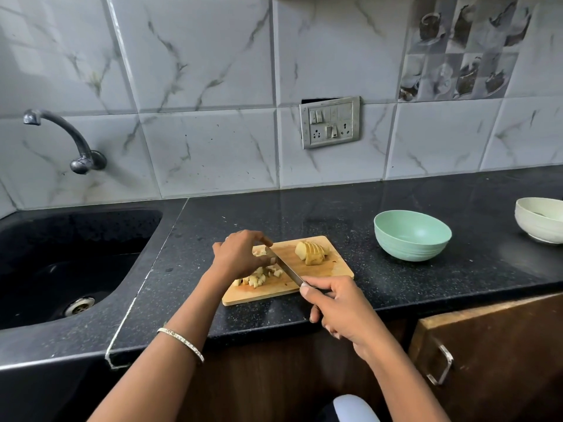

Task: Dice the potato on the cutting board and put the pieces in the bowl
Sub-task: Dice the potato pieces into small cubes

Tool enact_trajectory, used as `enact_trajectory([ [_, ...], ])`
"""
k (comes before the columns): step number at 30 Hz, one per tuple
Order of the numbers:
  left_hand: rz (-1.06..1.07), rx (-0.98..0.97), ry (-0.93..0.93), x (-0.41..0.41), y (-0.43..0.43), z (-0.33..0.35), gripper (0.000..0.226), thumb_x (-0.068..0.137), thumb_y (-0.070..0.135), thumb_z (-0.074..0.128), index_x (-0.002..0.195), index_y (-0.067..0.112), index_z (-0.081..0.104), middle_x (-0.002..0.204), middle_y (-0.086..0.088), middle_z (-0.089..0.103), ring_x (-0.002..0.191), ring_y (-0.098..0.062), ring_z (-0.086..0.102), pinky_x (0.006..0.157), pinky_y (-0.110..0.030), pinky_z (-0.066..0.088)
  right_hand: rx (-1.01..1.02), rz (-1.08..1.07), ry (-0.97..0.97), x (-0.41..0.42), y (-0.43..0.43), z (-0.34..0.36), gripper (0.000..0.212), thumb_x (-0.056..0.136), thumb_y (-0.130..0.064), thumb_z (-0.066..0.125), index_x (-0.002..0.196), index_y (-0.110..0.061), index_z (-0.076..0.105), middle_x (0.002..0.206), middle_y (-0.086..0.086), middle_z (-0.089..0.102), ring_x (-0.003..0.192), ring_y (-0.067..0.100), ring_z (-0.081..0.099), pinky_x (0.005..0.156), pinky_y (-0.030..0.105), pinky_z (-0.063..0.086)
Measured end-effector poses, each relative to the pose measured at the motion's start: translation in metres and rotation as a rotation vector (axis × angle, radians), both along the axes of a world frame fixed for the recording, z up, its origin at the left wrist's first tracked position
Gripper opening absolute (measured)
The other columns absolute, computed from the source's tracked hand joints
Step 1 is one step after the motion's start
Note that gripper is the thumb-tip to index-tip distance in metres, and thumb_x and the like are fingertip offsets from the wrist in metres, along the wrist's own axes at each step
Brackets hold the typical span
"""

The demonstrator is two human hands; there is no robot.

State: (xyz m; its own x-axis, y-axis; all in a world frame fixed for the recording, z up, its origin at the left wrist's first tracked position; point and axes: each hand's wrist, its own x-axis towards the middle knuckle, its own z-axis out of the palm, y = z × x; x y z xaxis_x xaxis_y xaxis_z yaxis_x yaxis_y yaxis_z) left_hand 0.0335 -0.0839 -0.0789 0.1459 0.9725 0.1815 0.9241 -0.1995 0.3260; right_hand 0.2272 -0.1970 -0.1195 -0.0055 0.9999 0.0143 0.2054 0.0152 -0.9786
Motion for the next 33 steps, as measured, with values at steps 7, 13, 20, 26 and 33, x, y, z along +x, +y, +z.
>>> enact_trajectory([
  [7, 0.096, 0.104, -0.066, 0.002, 0.002, -0.002, 0.028, 0.091, 0.039, 0.065, 0.118, 0.036, 0.062, 0.133, 0.008, 0.059, 0.127, -0.022, 0.050, 0.101, -0.048, 0.035, 0.006, -0.060, 0.090, 0.008, 0.004, -0.003, 0.029, 0.098, -0.026, 0.066, 0.126, -0.029, 0.068, 0.059, 0.005, 0.061, 0.041, 0.009, 0.040, 0.038, 0.022, 0.030],
  [13, -0.060, 0.114, -0.100, 0.040, 0.001, -0.003, 0.035, 0.088, 0.049, 0.065, 0.120, 0.035, 0.061, 0.126, 0.017, 0.063, 0.123, -0.015, 0.053, 0.098, -0.045, 0.036, 0.136, -0.248, -0.037, 0.018, 0.014, -0.012, 0.030, 0.098, -0.032, 0.065, 0.128, -0.030, 0.067, 0.056, 0.000, 0.066, 0.042, 0.004, 0.050, 0.048, 0.024, 0.040],
  [20, -0.143, 0.078, -0.169, 0.070, 0.019, -0.014, 0.047, 0.076, 0.043, 0.080, 0.117, 0.029, 0.063, 0.117, 0.012, 0.067, 0.110, -0.013, 0.062, 0.093, -0.044, 0.051, 0.159, -0.291, -0.004, 0.025, 0.017, -0.021, 0.034, 0.102, -0.035, 0.057, 0.136, -0.028, 0.061, 0.058, 0.004, 0.066, 0.042, 0.010, 0.049, 0.044, 0.028, 0.040],
  [26, -0.196, 0.130, -0.197, 0.072, 0.027, -0.024, 0.030, 0.075, 0.031, 0.082, 0.099, 0.027, 0.067, 0.097, 0.012, 0.068, 0.092, -0.009, 0.063, 0.081, -0.034, 0.055, 0.080, -0.256, 0.154, 0.029, 0.017, -0.021, 0.029, 0.104, -0.031, 0.056, 0.132, -0.030, 0.061, 0.057, 0.006, 0.061, 0.042, 0.013, 0.043, 0.036, 0.024, 0.033],
  [33, -0.262, 0.085, -0.180, 0.067, 0.032, -0.024, 0.036, 0.070, 0.035, 0.085, 0.096, 0.031, 0.061, 0.102, 0.012, 0.065, 0.093, -0.008, 0.062, 0.082, -0.037, 0.056, 0.090, -0.231, 0.167, 0.031, 0.016, -0.021, 0.022, 0.104, -0.030, 0.055, 0.124, -0.038, 0.060, 0.058, 0.006, 0.061, 0.042, 0.014, 0.043, 0.036, 0.025, 0.033],
])
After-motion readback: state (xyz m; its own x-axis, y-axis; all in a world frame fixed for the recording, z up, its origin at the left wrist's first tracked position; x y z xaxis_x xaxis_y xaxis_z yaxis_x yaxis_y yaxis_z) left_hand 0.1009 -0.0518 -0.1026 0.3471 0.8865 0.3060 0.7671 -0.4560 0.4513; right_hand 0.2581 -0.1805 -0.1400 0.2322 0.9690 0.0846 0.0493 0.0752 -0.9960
